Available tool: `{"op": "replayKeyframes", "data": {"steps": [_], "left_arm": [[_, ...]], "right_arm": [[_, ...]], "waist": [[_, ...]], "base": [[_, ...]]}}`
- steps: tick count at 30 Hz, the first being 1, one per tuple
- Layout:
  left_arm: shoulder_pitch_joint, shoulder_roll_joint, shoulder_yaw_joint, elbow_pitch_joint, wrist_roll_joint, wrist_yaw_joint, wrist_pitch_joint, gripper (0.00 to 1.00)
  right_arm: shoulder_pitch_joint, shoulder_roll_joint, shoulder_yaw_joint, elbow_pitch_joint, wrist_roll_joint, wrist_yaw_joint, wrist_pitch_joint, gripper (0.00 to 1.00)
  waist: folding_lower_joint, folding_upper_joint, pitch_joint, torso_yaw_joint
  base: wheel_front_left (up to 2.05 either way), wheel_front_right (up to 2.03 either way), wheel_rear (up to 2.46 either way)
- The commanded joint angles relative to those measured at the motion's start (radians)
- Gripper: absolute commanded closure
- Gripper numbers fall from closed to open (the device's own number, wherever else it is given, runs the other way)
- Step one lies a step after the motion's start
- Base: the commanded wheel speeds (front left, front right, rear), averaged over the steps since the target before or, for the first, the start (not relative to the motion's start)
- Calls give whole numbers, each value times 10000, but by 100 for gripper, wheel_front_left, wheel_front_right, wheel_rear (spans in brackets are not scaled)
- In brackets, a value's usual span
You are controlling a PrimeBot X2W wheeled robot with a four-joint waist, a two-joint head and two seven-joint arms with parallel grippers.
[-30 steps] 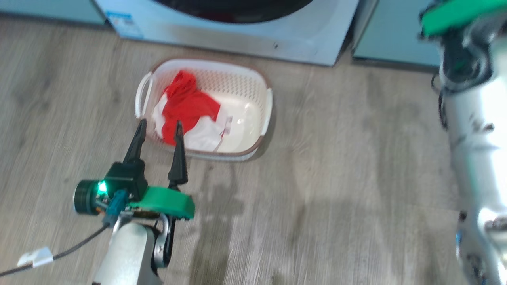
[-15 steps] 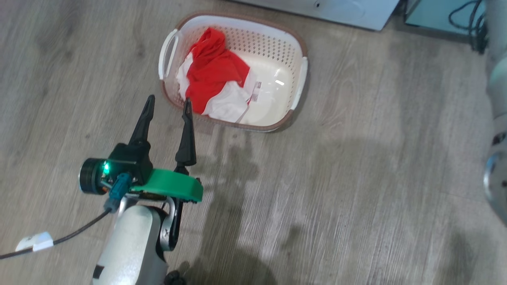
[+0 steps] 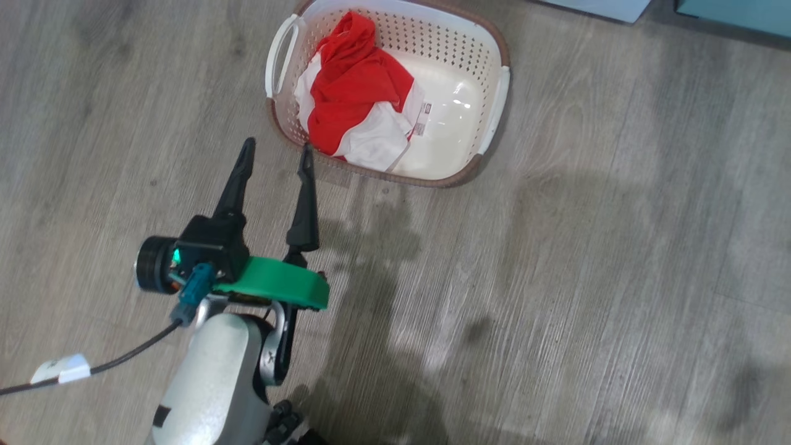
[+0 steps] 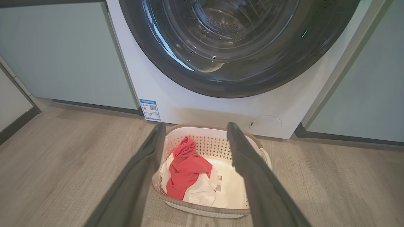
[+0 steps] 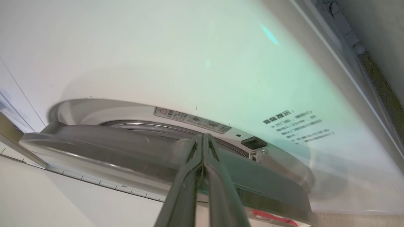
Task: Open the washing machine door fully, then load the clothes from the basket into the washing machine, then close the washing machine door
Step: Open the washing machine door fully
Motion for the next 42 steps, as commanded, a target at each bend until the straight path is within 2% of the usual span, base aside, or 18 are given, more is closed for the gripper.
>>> {"op": "replayKeyframes", "data": {"steps": [1,14,25,36,42], "left_arm": [[-217,116,199,-348,-56,60,-97,0],[-272,116,-235,-433,-254,236,-97,0],[-309,116,-362,-478,-332,290,-97,0],[-322,116,-353,-441,-353,353,-97,0],[-241,116,-264,-400,-326,378,-97,0]], "right_arm": [[-637,188,-54,-229,-66,0,25,100],[-985,6,-662,119,-370,0,749,100],[-1050,214,-1399,123,-601,0,1754,100],[-836,379,-1447,119,-413,0,2649,100],[-58,427,-1322,-105,-104,0,3179,100]], "waist": [[-1,-1,69,55],[-1,-1,401,349],[-1,-1,553,468],[-1,-1,327,512],[-1,-1,-144,576]], "base": [[0,0,0],[0,0,0],[0,0,0],[0,0,0],[0,0,0]]}}
